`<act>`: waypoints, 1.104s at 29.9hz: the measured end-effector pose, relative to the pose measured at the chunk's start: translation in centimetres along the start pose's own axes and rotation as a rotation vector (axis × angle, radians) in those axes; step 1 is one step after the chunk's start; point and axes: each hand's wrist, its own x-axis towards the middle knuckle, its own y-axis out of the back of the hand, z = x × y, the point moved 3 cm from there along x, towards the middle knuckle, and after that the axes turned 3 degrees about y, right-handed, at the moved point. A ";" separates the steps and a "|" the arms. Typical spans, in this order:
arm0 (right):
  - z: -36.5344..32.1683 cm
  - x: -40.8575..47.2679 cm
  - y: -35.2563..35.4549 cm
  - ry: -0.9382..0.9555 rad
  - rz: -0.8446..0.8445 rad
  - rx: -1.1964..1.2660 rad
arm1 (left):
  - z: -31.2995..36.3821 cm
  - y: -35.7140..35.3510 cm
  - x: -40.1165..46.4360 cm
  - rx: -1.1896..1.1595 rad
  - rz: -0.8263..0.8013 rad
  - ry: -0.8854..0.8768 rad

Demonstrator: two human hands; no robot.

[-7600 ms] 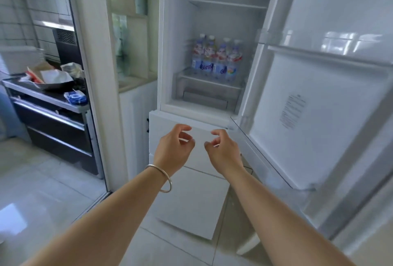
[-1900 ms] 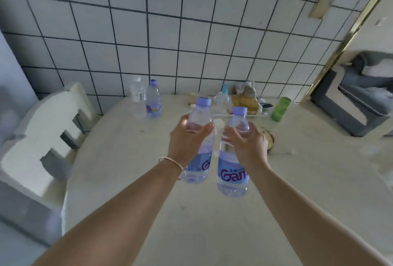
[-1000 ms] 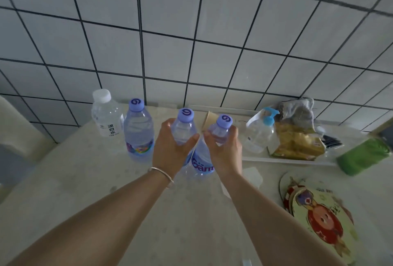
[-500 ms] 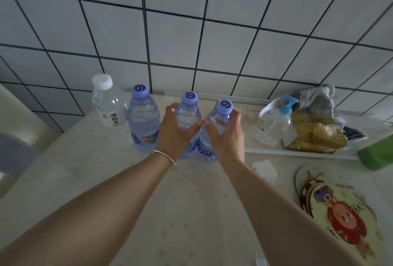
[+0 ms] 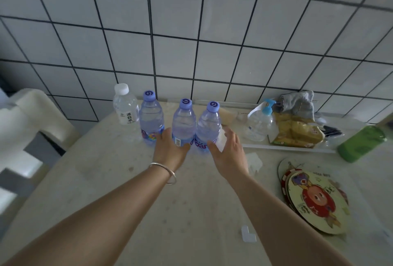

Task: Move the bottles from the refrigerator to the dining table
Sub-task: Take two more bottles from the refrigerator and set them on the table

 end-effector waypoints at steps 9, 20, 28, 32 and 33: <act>-5.1 -15.0 7.4 0.174 -0.061 -0.058 | 1.9 8.0 -16.8 -0.061 0.058 -0.182; -11.9 -34.0 9.0 0.375 -0.195 0.039 | -0.6 21.1 -38.0 0.020 0.239 -0.191; -17.7 -43.8 8.5 0.483 -0.211 0.092 | -3.9 29.0 -47.8 -0.060 0.332 -0.173; -19.5 -49.1 7.3 0.414 -0.170 0.139 | -6.0 31.6 -51.7 -0.089 0.340 -0.185; -19.8 -50.5 7.1 0.392 -0.161 0.150 | -6.5 32.0 -52.6 -0.102 0.336 -0.178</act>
